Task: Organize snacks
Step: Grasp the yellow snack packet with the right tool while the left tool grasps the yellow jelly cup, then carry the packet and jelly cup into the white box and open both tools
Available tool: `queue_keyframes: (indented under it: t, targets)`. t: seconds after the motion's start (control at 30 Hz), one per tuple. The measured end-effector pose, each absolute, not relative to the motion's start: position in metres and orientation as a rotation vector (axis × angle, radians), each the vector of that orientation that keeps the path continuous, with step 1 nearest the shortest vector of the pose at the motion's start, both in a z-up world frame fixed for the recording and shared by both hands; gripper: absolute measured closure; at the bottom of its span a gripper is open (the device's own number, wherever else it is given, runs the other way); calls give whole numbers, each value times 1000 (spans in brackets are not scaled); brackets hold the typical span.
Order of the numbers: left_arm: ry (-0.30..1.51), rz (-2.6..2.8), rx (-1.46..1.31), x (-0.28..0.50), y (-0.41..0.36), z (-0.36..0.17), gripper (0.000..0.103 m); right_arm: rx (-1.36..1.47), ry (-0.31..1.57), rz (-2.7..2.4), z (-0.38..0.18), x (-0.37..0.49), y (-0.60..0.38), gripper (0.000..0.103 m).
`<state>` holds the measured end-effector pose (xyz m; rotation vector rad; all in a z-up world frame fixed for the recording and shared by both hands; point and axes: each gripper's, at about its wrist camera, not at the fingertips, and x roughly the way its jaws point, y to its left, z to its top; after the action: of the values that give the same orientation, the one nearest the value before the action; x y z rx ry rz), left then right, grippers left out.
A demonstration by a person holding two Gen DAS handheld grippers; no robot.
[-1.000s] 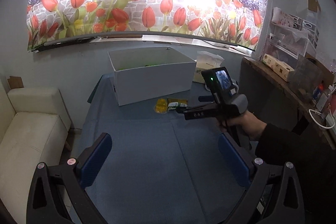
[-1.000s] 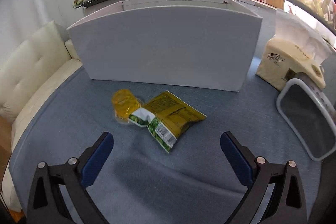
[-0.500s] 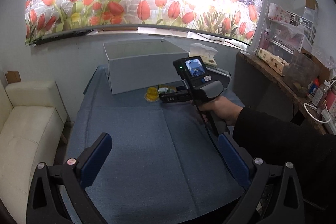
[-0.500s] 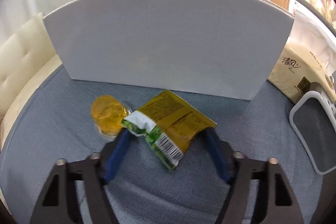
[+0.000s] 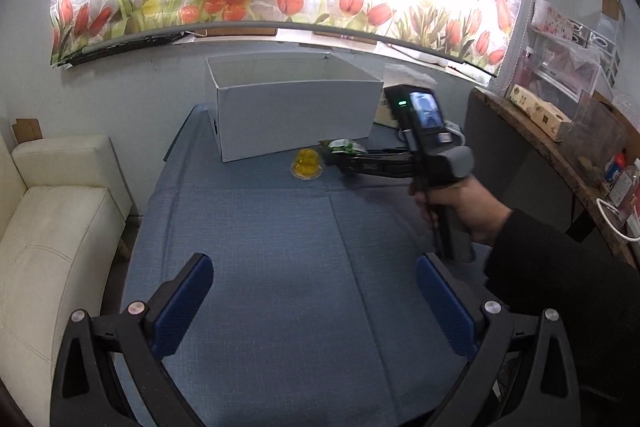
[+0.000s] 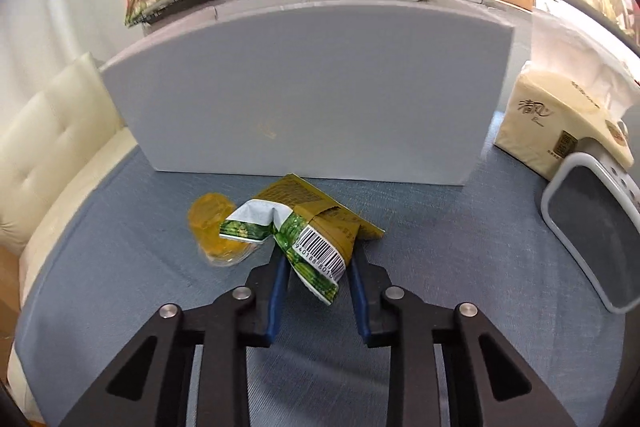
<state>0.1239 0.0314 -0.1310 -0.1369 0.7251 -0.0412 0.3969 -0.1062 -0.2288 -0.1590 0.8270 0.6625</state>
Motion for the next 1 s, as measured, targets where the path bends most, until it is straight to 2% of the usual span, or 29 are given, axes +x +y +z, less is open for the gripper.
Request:
queue_keyframes:
  t: [0.23, 0.5, 0.67, 0.83, 0.9, 0.97, 1.0]
  targets:
    - [807, -25, -223, 206, 46, -174, 0, -126, 766, 649, -195, 360, -155, 73]
    - [835, 28, -137, 307, 28, -200, 0, -55, 706, 602, -147, 298, -215, 73]
    - [855, 49, -44, 355, 11, -213, 0, -46, 703, 585, -136, 269, -235, 73]
    - [865, 59, -62, 376, 12, -222, 0, -41, 705, 595, -138, 249, -238, 73]
    - [874, 69, -64, 378, 12, -224, 6, -45, 703, 596, -140, 242, -237, 73]
    - [901, 82, -70, 382, 14, -228, 22, -22, 709, 610, -142, 237, -237, 73]
    - [908, 81, -71, 384, 13, -230, 25, -10, 711, 615, -143, 236, -237, 73]
